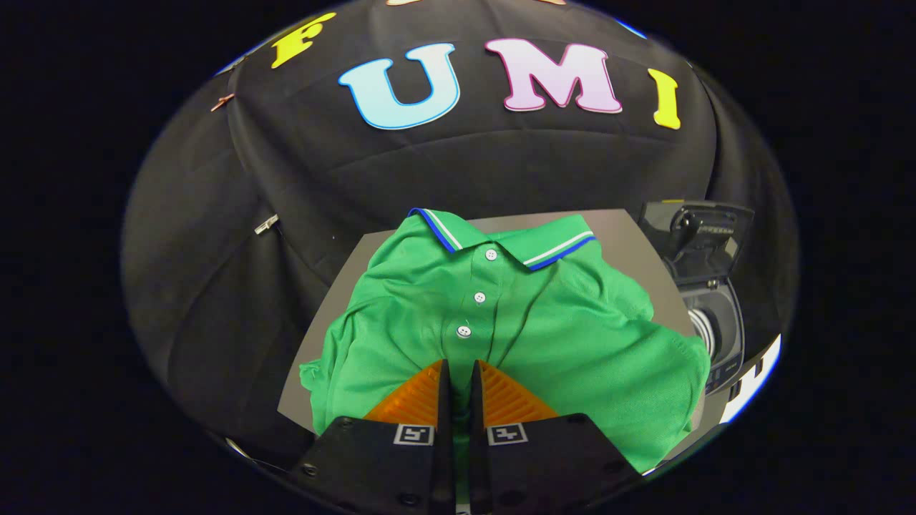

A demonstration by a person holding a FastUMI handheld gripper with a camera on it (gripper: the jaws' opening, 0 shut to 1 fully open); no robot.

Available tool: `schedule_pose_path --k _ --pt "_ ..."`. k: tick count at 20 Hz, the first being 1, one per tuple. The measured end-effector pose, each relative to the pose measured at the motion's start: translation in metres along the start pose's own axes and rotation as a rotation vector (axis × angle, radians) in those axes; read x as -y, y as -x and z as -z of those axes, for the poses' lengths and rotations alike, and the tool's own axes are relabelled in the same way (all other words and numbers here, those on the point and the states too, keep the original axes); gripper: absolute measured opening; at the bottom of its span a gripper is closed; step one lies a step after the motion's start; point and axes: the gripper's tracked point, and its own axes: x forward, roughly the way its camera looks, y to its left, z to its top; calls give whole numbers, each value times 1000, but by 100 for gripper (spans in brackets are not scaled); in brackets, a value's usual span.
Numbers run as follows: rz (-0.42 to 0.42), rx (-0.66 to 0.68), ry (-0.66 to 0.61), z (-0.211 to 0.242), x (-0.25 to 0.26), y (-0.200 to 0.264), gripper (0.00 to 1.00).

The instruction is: Put the clothes into the washing machine and then close the washing machine lid.

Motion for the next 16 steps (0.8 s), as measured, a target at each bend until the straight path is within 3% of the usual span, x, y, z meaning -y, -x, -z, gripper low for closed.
schedule_pose_path --k 1,6,10,16 --pt "2 12 12 0 0 1 5" --pt "18 73 73 -17 3 26 5" --pt "52 200 168 -46 12 50 5" --pt "10 166 110 -53 48 62 5"
